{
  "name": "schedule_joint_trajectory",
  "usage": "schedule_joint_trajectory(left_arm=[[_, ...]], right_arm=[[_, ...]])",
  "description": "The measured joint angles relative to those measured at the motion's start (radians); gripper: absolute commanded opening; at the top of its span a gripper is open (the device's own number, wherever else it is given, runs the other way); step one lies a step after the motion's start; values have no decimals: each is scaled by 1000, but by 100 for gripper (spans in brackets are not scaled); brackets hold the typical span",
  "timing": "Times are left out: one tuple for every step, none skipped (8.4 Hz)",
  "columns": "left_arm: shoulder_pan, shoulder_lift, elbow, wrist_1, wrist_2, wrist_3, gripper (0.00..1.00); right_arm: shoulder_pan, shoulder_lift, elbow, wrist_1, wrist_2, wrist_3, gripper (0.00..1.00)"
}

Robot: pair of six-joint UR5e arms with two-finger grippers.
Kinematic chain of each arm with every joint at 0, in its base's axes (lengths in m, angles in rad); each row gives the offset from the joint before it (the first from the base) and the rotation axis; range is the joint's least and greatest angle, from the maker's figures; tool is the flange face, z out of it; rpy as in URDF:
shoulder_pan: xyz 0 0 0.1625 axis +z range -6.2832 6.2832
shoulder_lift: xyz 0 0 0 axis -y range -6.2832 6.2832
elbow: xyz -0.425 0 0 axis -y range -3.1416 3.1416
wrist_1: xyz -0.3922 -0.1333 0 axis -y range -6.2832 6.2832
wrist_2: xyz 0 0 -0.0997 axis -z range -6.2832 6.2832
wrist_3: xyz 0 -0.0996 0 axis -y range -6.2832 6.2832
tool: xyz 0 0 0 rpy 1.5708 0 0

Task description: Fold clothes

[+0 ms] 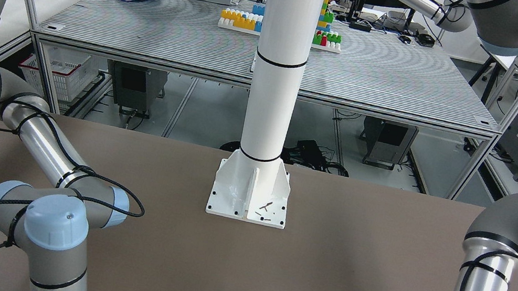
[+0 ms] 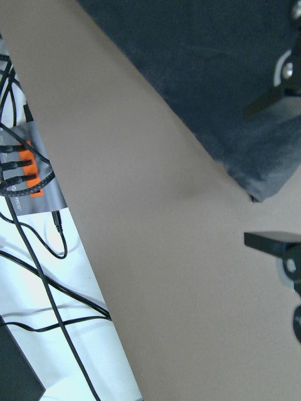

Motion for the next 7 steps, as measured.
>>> schedule_joint_trajectory(left_arm=[[-15, 9, -12, 0, -21, 16, 100], [-22, 18, -29, 1, -32, 22, 100], [-24, 29, -47, 1, -37, 23, 100], [-25, 35, -58, 1, -38, 22, 100], [-25, 38, -64, 1, -39, 21, 100], [-25, 40, -67, 1, -39, 17, 100], [-25, 40, -68, 1, -40, 15, 100]], right_arm=[[-14, 46, -57, 20, -18, 102, 89], [-39, 76, -107, 63, -48, 213, 88], [-66, 89, -140, 97, -84, 319, 86], [-97, 94, -157, 116, -127, 424, 82], [-133, 97, -164, 124, -177, 509, 74], [-167, 99, -167, 128, -223, 560, 59], [-194, 102, -168, 130, -258, 597, 56]])
